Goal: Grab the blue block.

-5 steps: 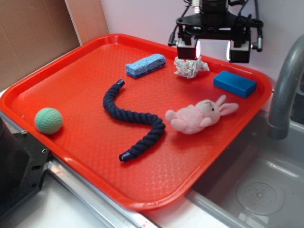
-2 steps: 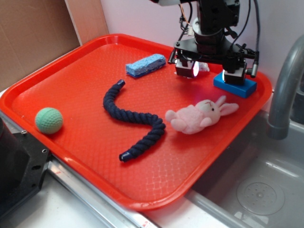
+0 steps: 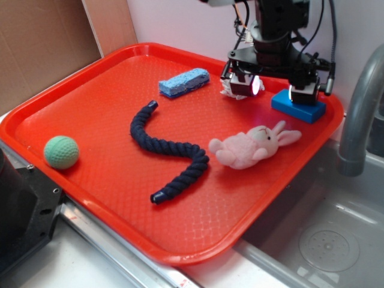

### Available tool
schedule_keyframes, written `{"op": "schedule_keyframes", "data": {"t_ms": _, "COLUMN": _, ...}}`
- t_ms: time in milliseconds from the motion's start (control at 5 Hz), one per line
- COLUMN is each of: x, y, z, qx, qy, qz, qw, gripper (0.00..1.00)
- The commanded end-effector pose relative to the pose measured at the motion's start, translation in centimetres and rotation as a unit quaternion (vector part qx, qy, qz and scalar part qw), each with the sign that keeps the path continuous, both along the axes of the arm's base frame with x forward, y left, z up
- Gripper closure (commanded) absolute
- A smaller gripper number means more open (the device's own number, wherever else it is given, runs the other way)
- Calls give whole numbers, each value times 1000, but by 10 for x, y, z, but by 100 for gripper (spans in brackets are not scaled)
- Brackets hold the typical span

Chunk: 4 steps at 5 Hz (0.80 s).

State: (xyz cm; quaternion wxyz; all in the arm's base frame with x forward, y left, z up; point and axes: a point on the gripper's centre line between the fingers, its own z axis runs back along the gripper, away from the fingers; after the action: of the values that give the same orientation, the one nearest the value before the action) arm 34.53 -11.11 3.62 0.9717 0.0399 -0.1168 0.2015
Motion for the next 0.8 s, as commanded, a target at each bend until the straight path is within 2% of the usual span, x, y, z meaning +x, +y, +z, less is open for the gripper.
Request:
{"op": "schedule_keyframes", "data": {"t_ms": 0, "x": -38, "y": 15, "z": 58, "qx": -41, "qy": 46, "qz": -2, "qw": 998, "gripper": 0}}
{"op": "schedule_keyframes", "data": {"t_ms": 200, "x": -48, "y": 16, "z": 62, "qx": -35, "qy": 54, "qz": -1, "qw": 998, "gripper": 0}}
{"op": "schedule_keyframes", "data": {"t_ms": 400, "x": -32, "y": 6, "z": 60, "qx": -11, "qy": 8, "qz": 29, "qw": 999, "gripper": 0}}
{"op": "schedule_keyframes", "data": {"t_ms": 600, "x": -31, "y": 1, "z": 48, "qx": 9, "qy": -21, "qz": 53, "qw": 998, "gripper": 0}}
